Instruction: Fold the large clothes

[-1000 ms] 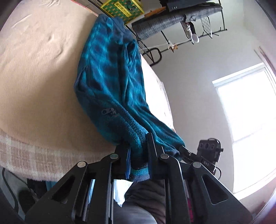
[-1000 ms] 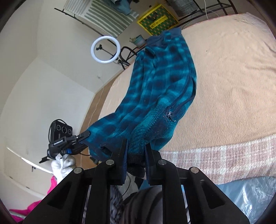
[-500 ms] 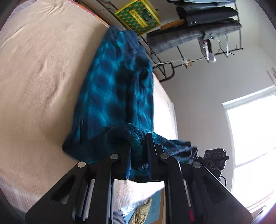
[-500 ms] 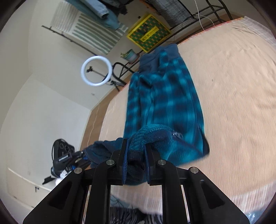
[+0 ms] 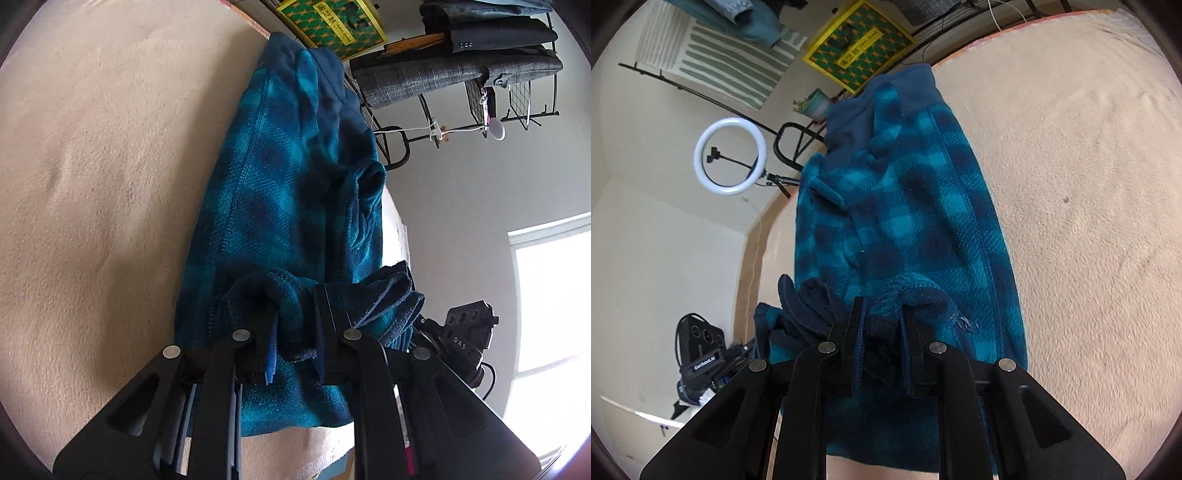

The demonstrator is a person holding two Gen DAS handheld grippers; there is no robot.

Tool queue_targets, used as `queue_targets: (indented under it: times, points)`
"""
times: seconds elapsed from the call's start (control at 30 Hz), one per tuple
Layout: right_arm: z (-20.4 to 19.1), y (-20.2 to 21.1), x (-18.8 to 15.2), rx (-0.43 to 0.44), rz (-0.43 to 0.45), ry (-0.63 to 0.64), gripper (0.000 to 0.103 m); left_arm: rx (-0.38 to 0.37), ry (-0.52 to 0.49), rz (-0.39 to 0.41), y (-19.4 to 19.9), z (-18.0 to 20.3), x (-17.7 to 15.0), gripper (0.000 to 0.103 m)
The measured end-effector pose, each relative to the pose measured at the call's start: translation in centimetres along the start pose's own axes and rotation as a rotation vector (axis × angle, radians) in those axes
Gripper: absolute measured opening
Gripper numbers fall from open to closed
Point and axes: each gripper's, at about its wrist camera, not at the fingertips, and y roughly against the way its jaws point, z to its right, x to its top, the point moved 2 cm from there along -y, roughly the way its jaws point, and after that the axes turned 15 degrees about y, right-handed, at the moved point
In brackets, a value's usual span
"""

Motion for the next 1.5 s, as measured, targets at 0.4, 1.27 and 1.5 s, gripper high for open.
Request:
queue_targets:
  times: [0.4, 1.27, 1.5]
  points:
    - [2.3, 6.4, -0.5, 0.136, 0.101, -0.011, 0.056, -0.138, -0.025, -0.044, 3.4, 1.3, 0.9, 0.051]
    - [-0.8, -0.5, 0.6, -0.124, -0.023, 0.506, 0.021, 0.195, -0.654, 0.053, -1.3, 4.1, -0.7, 0.012]
    - [-0.1, 2.4, 1.0, -0.195, 0.071, 0.437, 0.009, 0.221, -0.582, 0.148, -0.5, 3.7, 1.3, 0.010]
